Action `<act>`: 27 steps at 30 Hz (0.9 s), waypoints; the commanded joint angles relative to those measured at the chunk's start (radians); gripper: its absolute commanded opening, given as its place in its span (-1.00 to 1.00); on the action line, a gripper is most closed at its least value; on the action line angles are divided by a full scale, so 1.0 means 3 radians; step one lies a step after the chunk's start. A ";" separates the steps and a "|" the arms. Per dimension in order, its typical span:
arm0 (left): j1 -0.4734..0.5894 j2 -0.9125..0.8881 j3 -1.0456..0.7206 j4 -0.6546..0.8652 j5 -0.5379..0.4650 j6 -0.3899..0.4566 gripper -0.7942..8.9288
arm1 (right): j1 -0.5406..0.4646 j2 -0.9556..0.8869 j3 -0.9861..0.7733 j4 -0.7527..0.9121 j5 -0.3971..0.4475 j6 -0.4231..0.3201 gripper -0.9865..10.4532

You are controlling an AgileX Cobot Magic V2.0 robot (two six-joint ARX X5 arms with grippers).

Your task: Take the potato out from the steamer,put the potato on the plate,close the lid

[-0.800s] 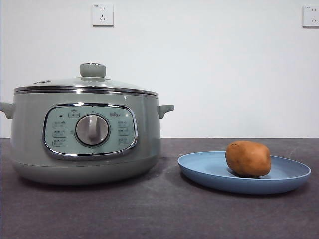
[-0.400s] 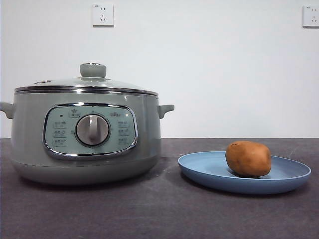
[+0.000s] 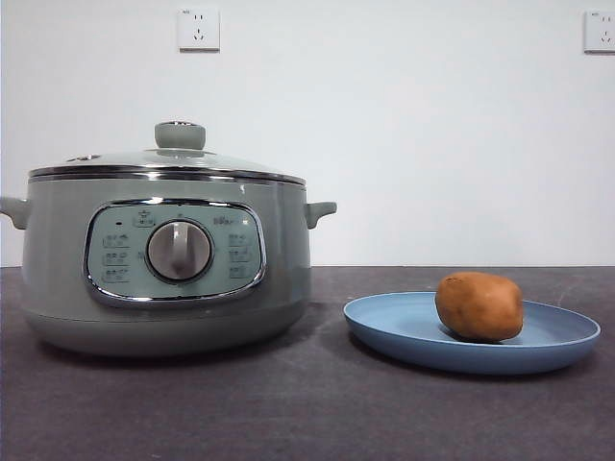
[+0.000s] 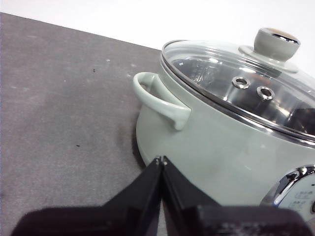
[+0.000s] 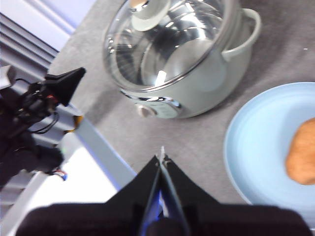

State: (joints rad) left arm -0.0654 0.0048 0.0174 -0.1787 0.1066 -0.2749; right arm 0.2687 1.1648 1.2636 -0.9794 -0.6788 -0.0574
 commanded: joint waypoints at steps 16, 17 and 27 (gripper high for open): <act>0.0009 -0.0009 -0.0043 0.0003 -0.0004 -0.0024 -0.84 | -0.0337 -0.0748 -0.0635 0.1404 0.1395 -0.0107 -0.83; 0.0009 -0.0009 -0.0043 0.0003 -0.0005 -0.0024 -0.84 | -0.0392 -0.0903 -0.0861 0.1746 0.1396 -0.0053 -0.83; 0.0009 -0.0009 -0.0043 0.0001 -0.0004 -0.0024 -0.84 | -0.1021 -0.2736 -0.3318 0.3059 0.1729 0.0618 -0.83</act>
State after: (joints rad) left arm -0.0654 0.0048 0.0174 -0.1787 0.1070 -0.2749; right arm -0.0353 0.3717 0.3115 -0.0784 -0.1814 0.0799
